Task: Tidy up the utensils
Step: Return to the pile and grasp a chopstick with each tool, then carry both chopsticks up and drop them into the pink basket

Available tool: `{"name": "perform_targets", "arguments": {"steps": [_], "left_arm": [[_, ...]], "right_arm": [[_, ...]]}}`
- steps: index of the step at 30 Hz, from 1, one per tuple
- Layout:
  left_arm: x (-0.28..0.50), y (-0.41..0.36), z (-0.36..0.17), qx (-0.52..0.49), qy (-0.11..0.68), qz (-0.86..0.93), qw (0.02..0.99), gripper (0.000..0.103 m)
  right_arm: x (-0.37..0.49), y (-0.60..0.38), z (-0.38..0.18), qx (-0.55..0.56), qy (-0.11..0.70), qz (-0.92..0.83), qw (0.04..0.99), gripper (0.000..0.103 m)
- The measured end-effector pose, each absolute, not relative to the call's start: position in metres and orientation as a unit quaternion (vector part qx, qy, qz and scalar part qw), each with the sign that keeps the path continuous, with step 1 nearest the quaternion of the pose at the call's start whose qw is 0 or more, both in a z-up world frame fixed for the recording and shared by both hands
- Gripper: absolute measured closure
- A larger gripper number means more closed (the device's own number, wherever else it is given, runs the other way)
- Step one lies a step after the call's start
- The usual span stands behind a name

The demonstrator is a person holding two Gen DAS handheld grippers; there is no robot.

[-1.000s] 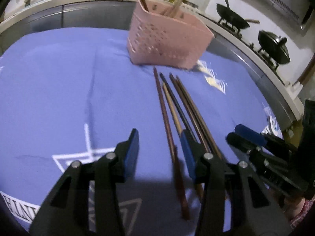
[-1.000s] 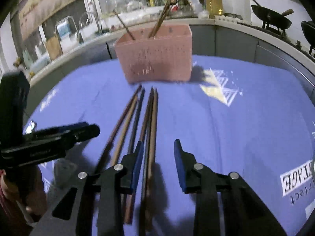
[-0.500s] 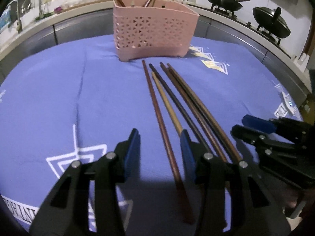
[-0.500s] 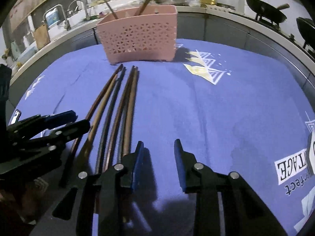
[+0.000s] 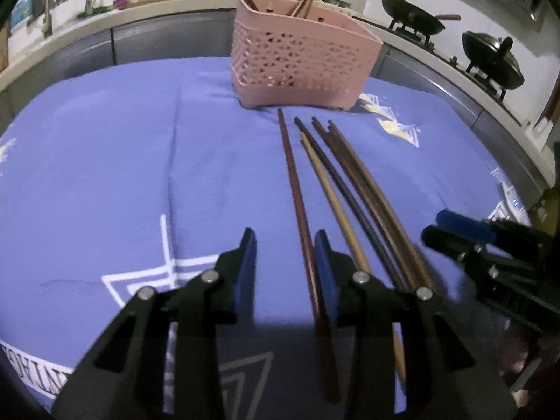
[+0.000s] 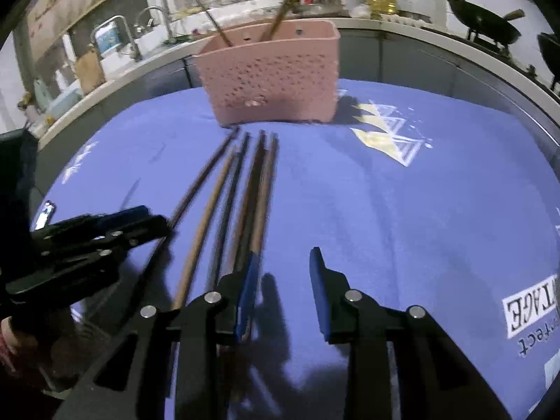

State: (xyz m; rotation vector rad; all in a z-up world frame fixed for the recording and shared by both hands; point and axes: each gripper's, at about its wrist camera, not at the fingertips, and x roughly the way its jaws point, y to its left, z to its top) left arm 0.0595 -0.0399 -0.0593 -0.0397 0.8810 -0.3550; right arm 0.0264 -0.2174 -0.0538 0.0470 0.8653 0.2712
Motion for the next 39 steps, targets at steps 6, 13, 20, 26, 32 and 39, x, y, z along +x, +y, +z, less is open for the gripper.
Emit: {"name": "perform_targets", "arguments": {"steps": [6,13,20,26,32,39], "left_arm": [[0.065,-0.055,-0.06,0.028,0.422,-0.156,0.893,0.069],[0.07,-0.065,-0.062,0.064,0.412,-0.137,0.899,0.069],[0.066,-0.065,-0.063,0.071,0.405,-0.159,0.897,0.098],[0.046,-0.042,-0.062,0.066,0.417,-0.169,0.891,0.097],[0.065,-0.042,-0.057,0.078,0.44,-0.171,0.878,0.075],[0.13,-0.064,-0.055,0.109,0.441,-0.176,0.873,0.075]], "right_arm": [[0.032,-0.208,-0.063,0.022,0.431,0.144,0.891,0.08],[0.038,-0.224,-0.062,0.043,0.432,0.135,0.891,0.082],[0.037,-0.202,-0.066,-0.018,0.423,0.14,0.895,0.088],[0.024,-0.236,-0.067,0.001,0.436,0.121,0.892,0.096],[0.044,-0.243,-0.063,0.018,0.46,0.143,0.876,0.096],[0.125,-0.221,-0.056,0.006,0.473,0.157,0.867,0.096]]}}
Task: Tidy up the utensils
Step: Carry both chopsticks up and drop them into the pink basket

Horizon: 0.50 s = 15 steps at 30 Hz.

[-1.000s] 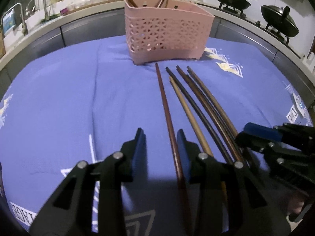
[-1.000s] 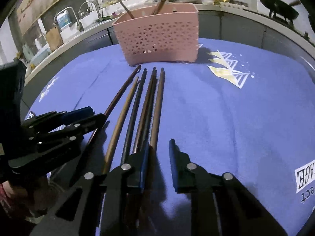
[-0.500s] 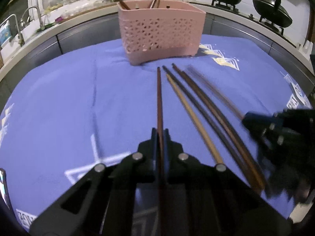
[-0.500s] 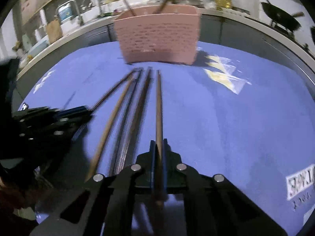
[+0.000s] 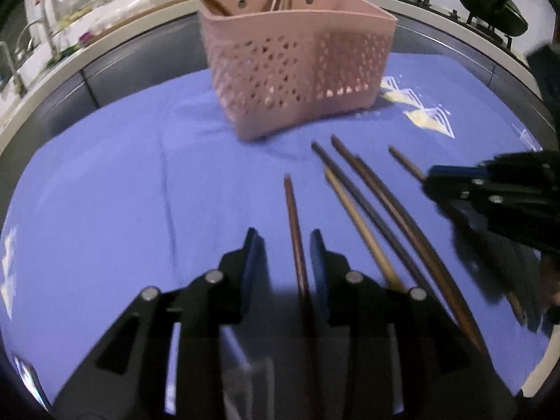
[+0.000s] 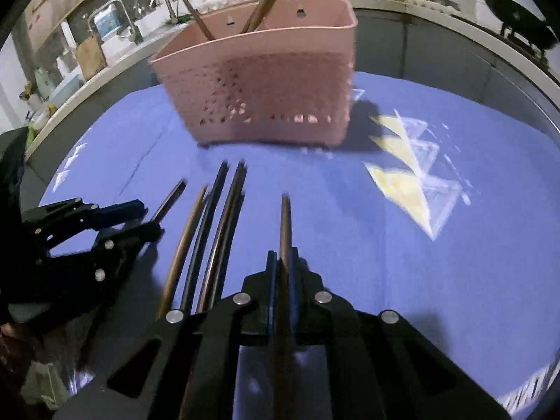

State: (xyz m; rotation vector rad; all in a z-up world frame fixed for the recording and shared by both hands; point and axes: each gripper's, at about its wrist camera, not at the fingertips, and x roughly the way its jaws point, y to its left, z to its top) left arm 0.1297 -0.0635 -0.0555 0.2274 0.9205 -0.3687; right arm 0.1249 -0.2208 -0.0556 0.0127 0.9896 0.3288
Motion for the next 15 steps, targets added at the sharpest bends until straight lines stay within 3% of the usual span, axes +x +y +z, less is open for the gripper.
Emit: {"name": "perform_targets", "arguments": {"steps": [2,5,8,15], "left_arm": [[0.14,-0.069,-0.055,0.109,0.437,-0.195,0.871,0.097],[0.145,-0.071,-0.052,0.107,0.441,-0.201,0.868,0.098],[0.125,-0.059,-0.015,0.078,0.386,-0.219,0.893,0.098],[0.058,-0.017,0.087,0.009,0.227,-0.239,0.944,0.098]], "right_arm": [[0.137,-0.214,-0.056,0.008,0.472,0.171,0.865,0.096],[0.144,-0.211,-0.053,0.017,0.476,0.178,0.861,0.098],[0.128,-0.217,-0.024,0.037,0.425,0.196,0.883,0.098],[0.044,-0.238,0.074,0.064,0.222,0.219,0.948,0.098]]}}
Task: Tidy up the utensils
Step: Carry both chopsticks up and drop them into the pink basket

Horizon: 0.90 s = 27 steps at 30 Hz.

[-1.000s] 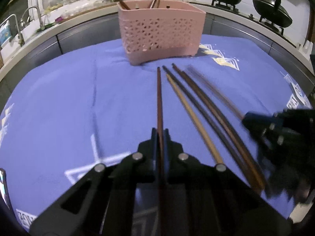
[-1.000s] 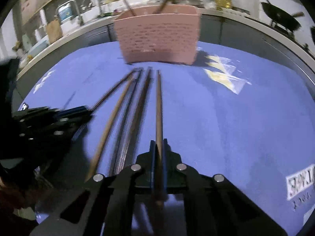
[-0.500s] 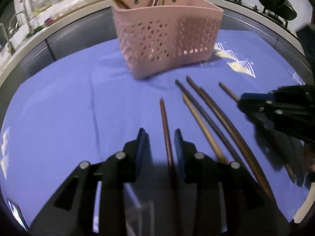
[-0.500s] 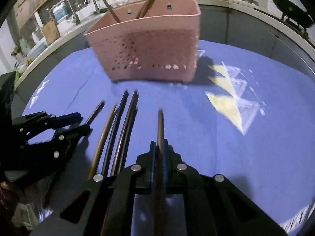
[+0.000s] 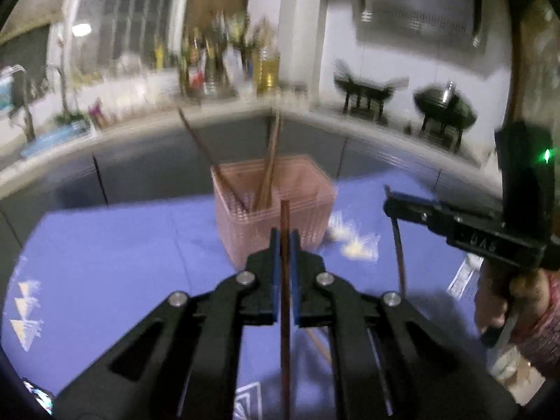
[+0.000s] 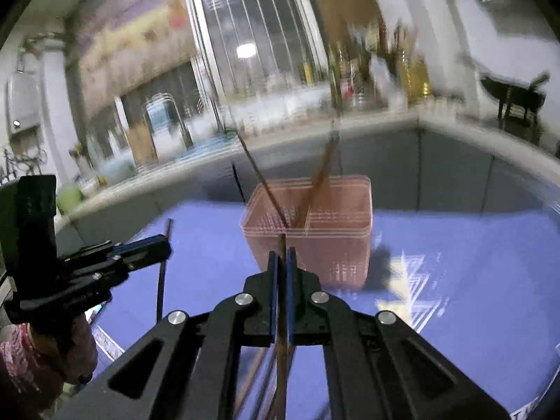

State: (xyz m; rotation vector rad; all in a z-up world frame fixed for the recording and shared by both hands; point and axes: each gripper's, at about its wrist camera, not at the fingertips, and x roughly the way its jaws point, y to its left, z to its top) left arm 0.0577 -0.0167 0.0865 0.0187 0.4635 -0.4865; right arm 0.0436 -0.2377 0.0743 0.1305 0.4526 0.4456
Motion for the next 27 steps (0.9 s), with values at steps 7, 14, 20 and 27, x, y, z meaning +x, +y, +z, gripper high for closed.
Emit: {"name": "perform_targets", "arguments": {"steps": [7,14,20,27], "left_arm": [[0.016,-0.002,0.106,0.012,0.162,-0.203,0.966,0.098],[0.002,0.001,0.102,0.016,0.158,-0.197,0.968,0.098],[0.033,-0.007,0.143,0.007,0.14,-0.227,0.964,0.098],[0.097,-0.021,0.225,-0.009,0.075,-0.216,0.973,0.099]], "right_arm": [[0.013,-0.234,0.097,0.051,0.152,0.2,0.967,0.098],[0.009,-0.24,0.101,0.056,0.144,0.197,0.968,0.098],[0.041,-0.238,0.142,0.056,0.117,0.215,0.968,0.098],[0.106,-0.223,0.208,0.054,0.047,0.2,0.977,0.098]]}}
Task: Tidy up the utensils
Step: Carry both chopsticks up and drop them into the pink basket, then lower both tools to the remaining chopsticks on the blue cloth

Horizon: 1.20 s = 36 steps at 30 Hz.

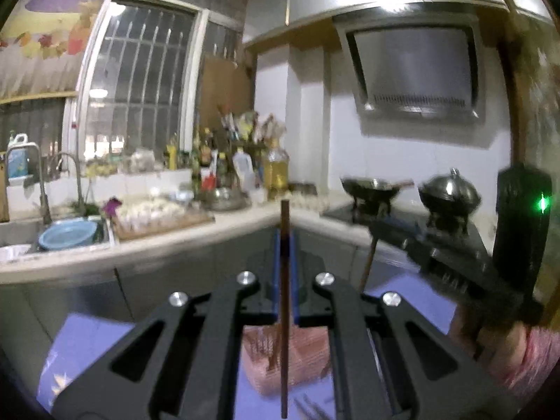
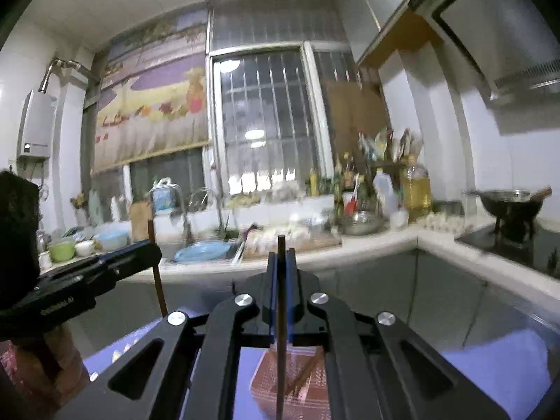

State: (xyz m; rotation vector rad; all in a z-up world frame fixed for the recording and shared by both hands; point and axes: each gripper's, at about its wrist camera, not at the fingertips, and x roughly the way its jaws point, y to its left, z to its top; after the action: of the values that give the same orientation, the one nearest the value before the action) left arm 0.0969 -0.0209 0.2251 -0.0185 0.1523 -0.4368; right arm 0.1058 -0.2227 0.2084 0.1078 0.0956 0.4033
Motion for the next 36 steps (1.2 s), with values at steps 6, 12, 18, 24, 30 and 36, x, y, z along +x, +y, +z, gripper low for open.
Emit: {"name": "perform_targets", "arguments": {"steps": [6,12,18,24,30,36], "left_arm": [[0.152,-0.039,0.222,-0.001,0.086,-0.199,0.976,0.099],[0.193,-0.049,0.164,0.003,0.153,-0.191,0.97,0.098],[0.214,-0.057,0.116,0.018,0.231,-0.169,0.958,0.098],[0.186,-0.032,0.149,-0.023,0.187,-0.147,0.971,0.081],[0.119,-0.002,0.19,-0.057,0.117,-0.136,0.982,0.08],[0.053,0.024,0.171,-0.07,0.106,-0.149,0.981,0.08]], "right_arm": [[0.168,-0.21,0.197,0.052,0.053,0.185,0.98,0.098],[0.2,-0.205,0.138,0.068,0.116,0.187,0.973,0.098],[0.212,-0.201,0.104,0.086,0.171,0.187,0.964,0.094],[0.181,-0.214,0.135,0.103,0.126,0.183,0.97,0.061],[0.116,-0.233,0.166,0.127,0.076,0.203,0.968,0.061],[0.05,-0.247,0.114,0.143,0.119,0.198,0.962,0.061]]}}
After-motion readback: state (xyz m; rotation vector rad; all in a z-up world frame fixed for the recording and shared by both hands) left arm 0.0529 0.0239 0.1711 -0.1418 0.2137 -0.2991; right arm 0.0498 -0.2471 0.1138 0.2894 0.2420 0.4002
